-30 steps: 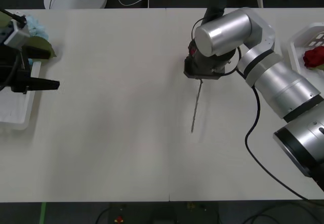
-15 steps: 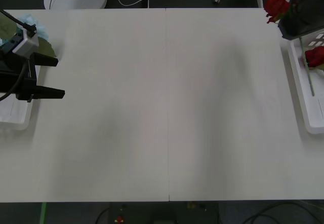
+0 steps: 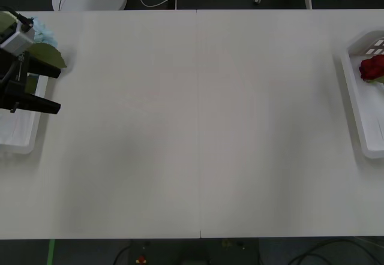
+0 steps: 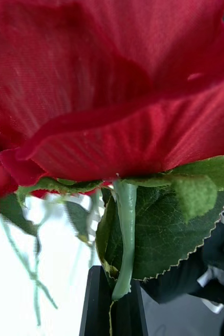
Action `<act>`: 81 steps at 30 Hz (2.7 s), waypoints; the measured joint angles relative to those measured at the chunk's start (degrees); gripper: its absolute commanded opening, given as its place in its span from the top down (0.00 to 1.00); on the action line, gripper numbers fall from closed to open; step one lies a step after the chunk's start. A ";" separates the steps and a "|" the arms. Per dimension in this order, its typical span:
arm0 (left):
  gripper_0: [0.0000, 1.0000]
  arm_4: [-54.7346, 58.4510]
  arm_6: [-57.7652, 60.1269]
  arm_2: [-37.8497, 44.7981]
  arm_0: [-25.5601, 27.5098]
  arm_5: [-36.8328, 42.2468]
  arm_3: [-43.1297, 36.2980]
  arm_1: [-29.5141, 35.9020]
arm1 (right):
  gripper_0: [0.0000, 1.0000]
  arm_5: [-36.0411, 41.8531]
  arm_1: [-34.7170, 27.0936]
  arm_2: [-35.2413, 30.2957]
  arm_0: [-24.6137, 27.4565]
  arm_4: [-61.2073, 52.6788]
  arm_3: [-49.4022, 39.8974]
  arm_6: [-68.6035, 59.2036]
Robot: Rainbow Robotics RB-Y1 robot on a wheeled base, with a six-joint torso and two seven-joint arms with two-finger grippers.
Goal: Put the red flowers into the right box and the blue flowers into the left box
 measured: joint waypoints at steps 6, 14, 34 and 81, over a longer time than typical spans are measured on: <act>0.00 4.55 0.00 -14.84 -11.71 -0.19 6.18 0.12 | 1.00 -5.14 0.12 0.03 -0.01 4.58 7.06 0.02; 0.00 7.96 0.00 -18.12 -14.71 4.72 11.53 0.10 | 1.00 -13.13 1.59 0.66 -0.04 7.94 15.57 0.02; 0.00 8.11 0.00 -18.12 -14.76 6.03 13.77 0.08 | 0.42 -20.37 4.22 0.87 3.18 10.19 17.45 -4.79; 0.00 8.18 0.00 -18.11 -14.81 6.14 14.02 0.06 | 0.25 12.98 -10.69 2.03 17.14 -78.62 -42.64 43.46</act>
